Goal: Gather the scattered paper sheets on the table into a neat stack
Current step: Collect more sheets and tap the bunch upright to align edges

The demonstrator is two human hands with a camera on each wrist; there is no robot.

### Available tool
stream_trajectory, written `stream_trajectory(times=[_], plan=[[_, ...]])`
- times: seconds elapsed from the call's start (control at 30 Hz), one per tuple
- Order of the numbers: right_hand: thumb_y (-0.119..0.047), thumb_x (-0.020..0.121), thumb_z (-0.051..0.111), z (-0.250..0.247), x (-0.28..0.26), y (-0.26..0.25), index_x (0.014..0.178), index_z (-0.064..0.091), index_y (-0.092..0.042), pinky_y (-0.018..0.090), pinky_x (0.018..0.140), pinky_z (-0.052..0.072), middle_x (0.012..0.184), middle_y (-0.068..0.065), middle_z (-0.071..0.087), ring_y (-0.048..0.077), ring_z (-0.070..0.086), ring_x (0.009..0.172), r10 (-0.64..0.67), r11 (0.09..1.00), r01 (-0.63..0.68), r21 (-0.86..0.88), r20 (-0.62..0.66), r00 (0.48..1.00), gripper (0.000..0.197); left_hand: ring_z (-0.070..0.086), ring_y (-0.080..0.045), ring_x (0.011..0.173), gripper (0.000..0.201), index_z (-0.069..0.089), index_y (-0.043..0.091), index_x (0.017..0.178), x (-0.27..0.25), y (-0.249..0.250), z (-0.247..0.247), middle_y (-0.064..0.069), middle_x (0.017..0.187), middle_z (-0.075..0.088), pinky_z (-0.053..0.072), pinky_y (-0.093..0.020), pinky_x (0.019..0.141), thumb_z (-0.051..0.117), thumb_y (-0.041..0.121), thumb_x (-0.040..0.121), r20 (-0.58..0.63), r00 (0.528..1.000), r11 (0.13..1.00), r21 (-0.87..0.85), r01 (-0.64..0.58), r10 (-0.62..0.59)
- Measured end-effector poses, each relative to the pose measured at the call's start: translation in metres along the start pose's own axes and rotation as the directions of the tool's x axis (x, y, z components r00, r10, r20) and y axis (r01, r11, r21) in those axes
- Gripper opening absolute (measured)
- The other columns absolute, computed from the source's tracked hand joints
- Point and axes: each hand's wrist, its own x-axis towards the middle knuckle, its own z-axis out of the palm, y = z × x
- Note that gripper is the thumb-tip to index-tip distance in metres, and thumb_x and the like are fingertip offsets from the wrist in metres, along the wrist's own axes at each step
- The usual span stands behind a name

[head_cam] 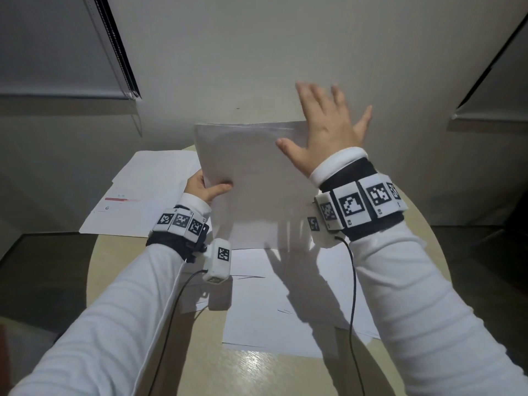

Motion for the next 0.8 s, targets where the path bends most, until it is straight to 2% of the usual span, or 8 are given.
stream_trajectory(times=[0.07,0.2,0.3,0.37,0.47,0.53,0.63,0.8], plan=[[-0.052,0.085,0.052,0.005,-0.001,0.001,0.147,0.018,-0.031,0.067,0.108,0.002,0.154,-0.008,0.021,0.019,0.006,0.146,-0.002,0.999,0.005,-0.038,0.093,0.996,0.073,0.064,0.009,0.057,0.039,0.056,0.017,0.080,0.000,0.000,0.000,0.022,0.057,0.069,0.053,-0.011,0.066,0.060,-0.021,0.074,0.003,1.000,1.000,-0.005,0.003,-0.003],[-0.051,0.081,0.058,0.017,-0.002,0.011,0.148,0.015,-0.033,0.065,0.109,0.002,0.157,-0.007,0.011,0.020,-0.002,0.147,0.034,0.995,-0.035,0.089,0.009,0.999,0.081,0.065,0.009,0.058,0.038,0.056,0.016,0.081,-0.002,0.004,0.002,0.021,0.057,0.069,0.054,-0.010,0.066,0.056,-0.021,0.077,0.018,1.000,1.000,-0.016,0.008,-0.008],[-0.057,0.066,0.072,0.033,-0.009,0.032,0.149,0.005,-0.030,0.062,0.110,0.000,0.159,-0.004,-0.002,0.020,-0.007,0.147,0.141,0.928,-0.118,0.352,-0.040,0.989,0.110,0.065,0.008,0.057,0.036,0.055,0.016,0.079,-0.004,0.005,0.001,0.020,0.056,0.069,0.054,-0.013,0.066,0.055,-0.021,0.077,0.017,1.000,0.999,-0.034,0.021,-0.020],[-0.045,0.059,0.080,0.055,-0.017,0.048,0.150,-0.003,-0.020,0.055,0.117,0.003,0.159,0.003,-0.002,0.019,-0.001,0.147,0.335,0.638,-0.176,0.749,-0.064,0.940,0.126,0.064,0.007,0.055,0.034,0.054,0.015,0.076,-0.004,0.005,0.000,0.018,0.054,0.068,0.052,-0.018,0.068,0.057,-0.018,0.078,0.012,0.999,0.998,-0.049,0.032,-0.031],[-0.015,0.064,0.083,0.102,-0.035,0.067,0.148,-0.015,-0.019,0.047,0.119,0.013,0.158,0.006,0.003,0.016,0.007,0.146,0.348,0.259,-0.409,0.875,0.310,0.884,0.128,0.066,0.006,0.056,0.033,0.054,0.016,0.080,-0.008,0.010,0.001,0.017,0.056,0.070,0.054,-0.015,0.065,0.066,-0.013,0.070,0.031,0.999,0.995,-0.097,0.037,-0.034],[-0.001,0.066,0.079,0.121,-0.046,0.070,0.149,-0.013,-0.018,0.028,0.115,0.022,0.155,0.002,0.017,0.009,0.020,0.139,0.217,0.283,-0.520,0.805,0.475,0.853,0.125,0.066,0.005,0.055,0.030,0.054,0.016,0.081,-0.011,0.013,0.003,0.016,0.056,0.070,0.053,-0.010,0.060,0.064,-0.005,0.061,0.036,0.999,0.991,-0.131,0.035,-0.031],[0.014,0.069,0.072,0.131,-0.056,0.062,0.144,0.018,0.001,-0.003,0.075,0.038,0.128,0.005,0.045,0.011,0.040,0.123,0.186,0.341,-0.568,0.749,0.539,0.822,0.093,0.067,0.003,0.055,0.030,0.055,0.014,0.081,-0.012,0.015,0.004,0.015,0.056,0.070,0.054,-0.011,0.059,0.063,-0.008,0.063,0.043,0.998,0.984,-0.171,0.057,-0.050],[-0.014,0.080,0.072,0.139,-0.054,0.056,0.125,0.049,0.003,0.010,0.070,0.033,0.118,0.013,0.057,0.025,0.054,0.114,0.337,0.361,-0.706,0.609,0.621,0.708,0.054,0.065,0.002,0.058,0.032,0.056,0.013,0.076,-0.010,0.009,0.002,0.014,0.056,0.069,0.052,-0.015,0.064,0.063,-0.002,0.049,0.010,0.992,0.990,-0.071,0.126,-0.125]])
